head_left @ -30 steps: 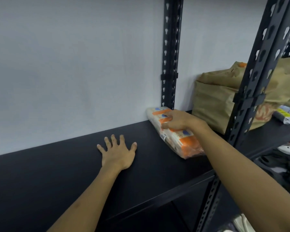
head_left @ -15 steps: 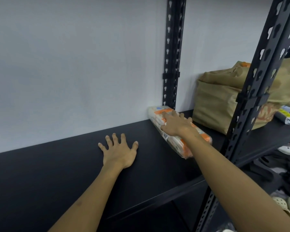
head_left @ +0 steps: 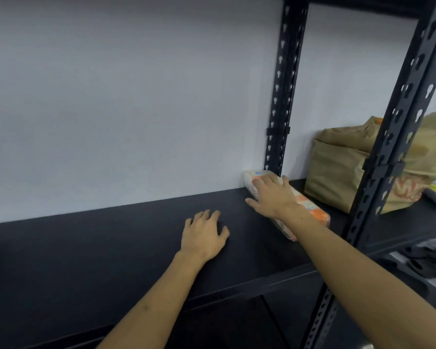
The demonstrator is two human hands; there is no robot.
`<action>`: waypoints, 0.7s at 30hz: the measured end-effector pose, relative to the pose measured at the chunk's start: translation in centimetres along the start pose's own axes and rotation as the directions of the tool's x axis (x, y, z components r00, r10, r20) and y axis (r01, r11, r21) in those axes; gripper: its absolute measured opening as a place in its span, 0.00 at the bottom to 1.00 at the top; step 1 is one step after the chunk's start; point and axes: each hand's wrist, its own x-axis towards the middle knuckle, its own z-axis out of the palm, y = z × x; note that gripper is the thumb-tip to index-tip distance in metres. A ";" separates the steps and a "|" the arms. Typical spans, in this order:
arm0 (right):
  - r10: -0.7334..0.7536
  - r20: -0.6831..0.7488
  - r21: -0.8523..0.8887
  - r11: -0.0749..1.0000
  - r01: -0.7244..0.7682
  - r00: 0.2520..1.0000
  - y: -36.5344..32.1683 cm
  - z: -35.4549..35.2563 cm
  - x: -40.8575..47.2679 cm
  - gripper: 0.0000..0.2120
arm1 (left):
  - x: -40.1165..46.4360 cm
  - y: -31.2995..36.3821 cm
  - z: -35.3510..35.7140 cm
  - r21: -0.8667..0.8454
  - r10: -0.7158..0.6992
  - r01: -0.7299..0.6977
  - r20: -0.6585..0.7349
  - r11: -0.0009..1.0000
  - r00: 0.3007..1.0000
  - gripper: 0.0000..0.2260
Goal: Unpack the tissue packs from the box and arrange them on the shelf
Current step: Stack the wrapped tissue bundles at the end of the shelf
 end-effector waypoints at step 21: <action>-0.043 -0.097 0.448 0.890 0.083 0.994 -15.6 3.1 -23.3 0.31 | -21.8 -6.3 -0.3 0.165 0.063 -0.036 -0.161 0.986 0.985 0.30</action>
